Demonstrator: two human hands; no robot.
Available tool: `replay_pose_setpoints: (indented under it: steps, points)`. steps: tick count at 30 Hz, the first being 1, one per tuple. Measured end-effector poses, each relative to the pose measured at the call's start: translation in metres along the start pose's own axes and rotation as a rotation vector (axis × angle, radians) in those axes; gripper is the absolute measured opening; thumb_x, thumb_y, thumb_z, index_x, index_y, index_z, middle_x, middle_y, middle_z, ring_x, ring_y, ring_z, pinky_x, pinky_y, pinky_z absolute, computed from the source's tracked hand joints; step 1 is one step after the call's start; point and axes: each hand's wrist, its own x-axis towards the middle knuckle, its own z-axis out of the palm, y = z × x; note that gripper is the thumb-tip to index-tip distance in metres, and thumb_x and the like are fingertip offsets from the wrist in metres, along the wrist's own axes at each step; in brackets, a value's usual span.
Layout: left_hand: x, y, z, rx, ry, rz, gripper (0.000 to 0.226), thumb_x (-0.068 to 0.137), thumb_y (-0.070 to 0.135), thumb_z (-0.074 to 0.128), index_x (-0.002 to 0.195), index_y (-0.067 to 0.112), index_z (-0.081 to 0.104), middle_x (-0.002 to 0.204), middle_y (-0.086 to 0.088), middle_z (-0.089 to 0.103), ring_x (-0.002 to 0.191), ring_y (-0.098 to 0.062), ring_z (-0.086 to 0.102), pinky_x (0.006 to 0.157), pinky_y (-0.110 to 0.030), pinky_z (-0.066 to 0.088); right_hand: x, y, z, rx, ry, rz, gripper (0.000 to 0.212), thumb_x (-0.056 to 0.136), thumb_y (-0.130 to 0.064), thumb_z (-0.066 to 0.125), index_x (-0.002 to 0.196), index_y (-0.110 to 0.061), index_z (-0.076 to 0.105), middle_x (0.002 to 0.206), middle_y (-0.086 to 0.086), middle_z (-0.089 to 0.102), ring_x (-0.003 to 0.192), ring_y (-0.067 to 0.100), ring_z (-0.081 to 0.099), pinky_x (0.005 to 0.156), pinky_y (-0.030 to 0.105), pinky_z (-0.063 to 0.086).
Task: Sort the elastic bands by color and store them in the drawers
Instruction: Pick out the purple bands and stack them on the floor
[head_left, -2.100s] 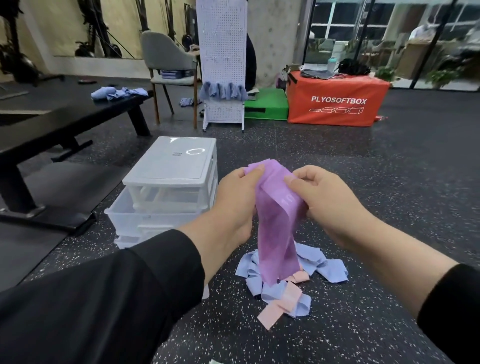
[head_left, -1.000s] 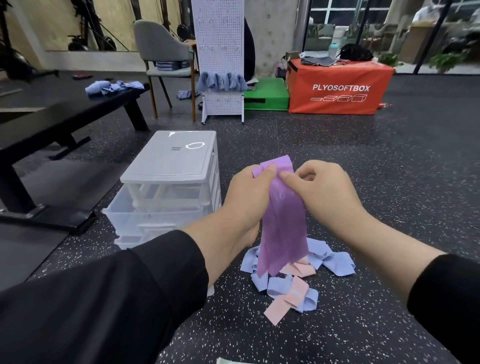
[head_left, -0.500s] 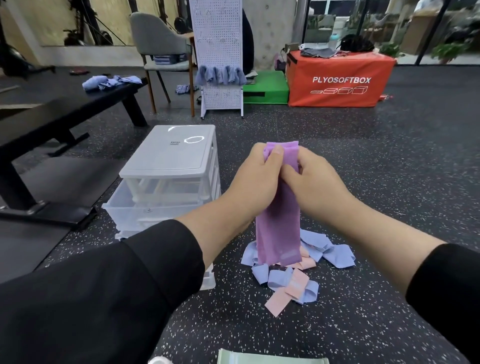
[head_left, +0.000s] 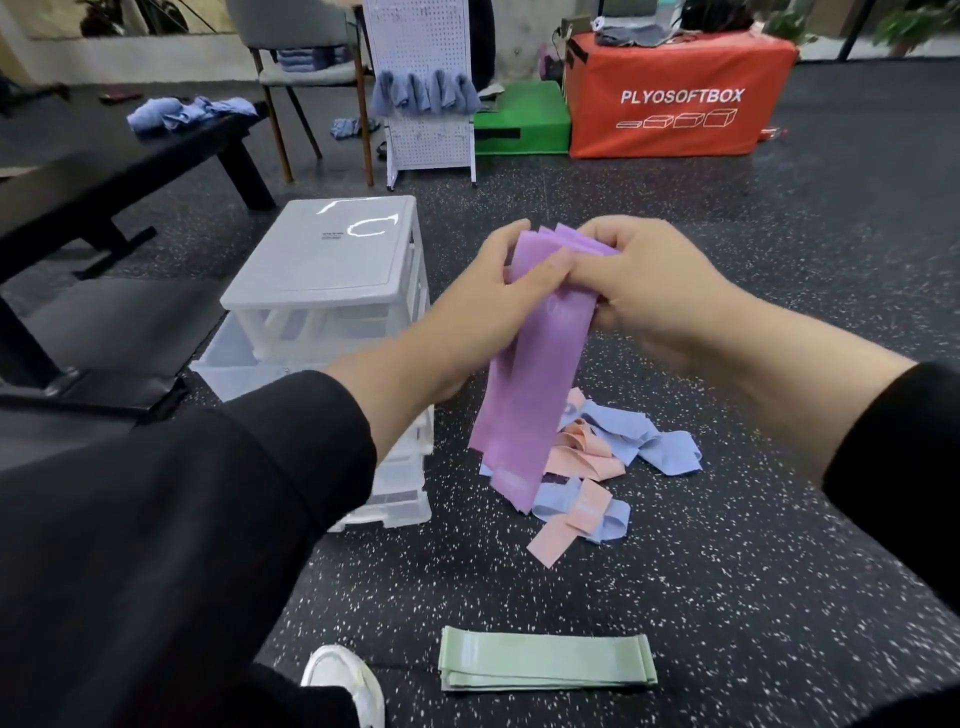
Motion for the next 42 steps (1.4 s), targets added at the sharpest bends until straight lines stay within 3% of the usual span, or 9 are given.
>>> replay_pose_setpoints:
  steps: [4, 9, 17, 22, 27, 33, 37, 40, 42]
  points:
    - [-0.002, -0.019, -0.014, 0.057, -0.202, -0.128, 0.029, 0.091, 0.023, 0.075, 0.118, 0.018, 0.066, 0.104, 0.007, 0.077, 0.089, -0.003, 0.071, 0.072, -0.016, 0.053, 0.002, 0.004, -0.002, 0.063, -0.027, 0.034, 0.015, 0.09, 0.002, 0.061, 0.082, -0.01, 0.06, 0.071, 0.008, 0.057, 0.07, 0.023, 0.057, 0.071, 0.043, 0.054]
    - [-0.003, -0.033, -0.01, -0.035, -0.172, -0.186, 0.031, 0.088, 0.019, 0.076, 0.115, 0.005, 0.072, 0.113, -0.012, 0.076, 0.112, -0.029, 0.07, 0.106, -0.05, 0.047, 0.005, 0.008, -0.008, -0.079, -0.013, 0.072, 0.011, 0.086, -0.002, 0.065, 0.095, -0.003, 0.069, 0.083, 0.016, 0.06, 0.076, 0.026, 0.059, 0.078, 0.049, 0.055]
    - [-0.016, -0.068, 0.022, -0.081, -0.315, -0.35, 0.021, 0.087, 0.004, 0.076, 0.106, 0.009, 0.068, 0.097, -0.006, 0.077, 0.088, -0.02, 0.073, 0.082, -0.034, 0.061, 0.007, 0.023, -0.019, -0.019, 0.02, 0.133, 0.018, 0.087, 0.002, 0.061, 0.076, -0.012, 0.061, 0.074, 0.01, 0.058, 0.069, 0.02, 0.061, 0.076, 0.044, 0.061]
    - [-0.027, -0.127, 0.03, -0.026, -0.352, -0.532, 0.03, 0.082, 0.005, 0.081, 0.11, 0.009, 0.069, 0.104, -0.01, 0.078, 0.099, -0.029, 0.075, 0.093, -0.043, 0.058, 0.009, 0.066, -0.044, -0.079, 0.125, 0.257, 0.02, 0.086, 0.004, 0.059, 0.072, -0.01, 0.059, 0.073, 0.012, 0.054, 0.07, 0.022, 0.06, 0.064, 0.038, 0.063]
    - [-0.053, -0.197, 0.021, 0.247, -0.365, -0.655, 0.015, 0.086, 0.01, 0.077, 0.098, 0.004, 0.071, 0.08, -0.017, 0.072, 0.053, -0.02, 0.062, 0.047, -0.024, 0.049, -0.009, 0.15, -0.059, -0.188, 0.138, 0.502, 0.011, 0.083, 0.001, 0.061, 0.079, -0.009, 0.06, 0.084, 0.014, 0.051, 0.075, 0.026, 0.058, 0.074, 0.045, 0.064]
    - [-0.06, -0.253, 0.008, 0.34, -0.33, -0.781, 0.026, 0.087, 0.006, 0.075, 0.111, 0.01, 0.067, 0.089, -0.012, 0.071, 0.065, -0.019, 0.063, 0.054, -0.027, 0.055, -0.047, 0.255, -0.042, -0.271, 0.062, 0.744, 0.014, 0.091, 0.001, 0.056, 0.082, -0.008, 0.06, 0.084, 0.012, 0.058, 0.059, 0.016, 0.061, 0.067, 0.035, 0.062]
    - [-0.06, -0.284, 0.018, 0.424, -0.427, -0.825, 0.028, 0.088, 0.006, 0.071, 0.114, 0.012, 0.061, 0.097, -0.016, 0.073, 0.071, -0.023, 0.067, 0.067, -0.036, 0.057, -0.065, 0.306, -0.028, -0.276, 0.085, 0.852, 0.011, 0.086, 0.007, 0.058, 0.082, -0.003, 0.058, 0.067, 0.011, 0.049, 0.043, 0.016, 0.053, 0.038, 0.022, 0.051]
    - [-0.058, -0.305, 0.027, 0.544, -0.486, -0.802, 0.027, 0.087, 0.008, 0.07, 0.112, 0.01, 0.063, 0.089, -0.01, 0.069, 0.065, -0.02, 0.062, 0.052, -0.027, 0.052, -0.07, 0.339, -0.022, -0.276, 0.08, 0.9, 0.017, 0.084, 0.005, 0.06, 0.073, -0.007, 0.055, 0.065, 0.01, 0.049, 0.054, 0.02, 0.049, 0.044, 0.024, 0.053]
    - [-0.053, -0.317, 0.032, 0.56, -0.509, -0.811, 0.029, 0.085, 0.007, 0.07, 0.113, 0.008, 0.064, 0.098, -0.015, 0.071, 0.072, -0.024, 0.065, 0.058, -0.032, 0.054, -0.072, 0.358, -0.019, -0.256, 0.094, 0.952, 0.011, 0.085, 0.002, 0.062, 0.08, -0.008, 0.06, 0.072, 0.01, 0.054, 0.06, 0.021, 0.053, 0.053, 0.029, 0.055]
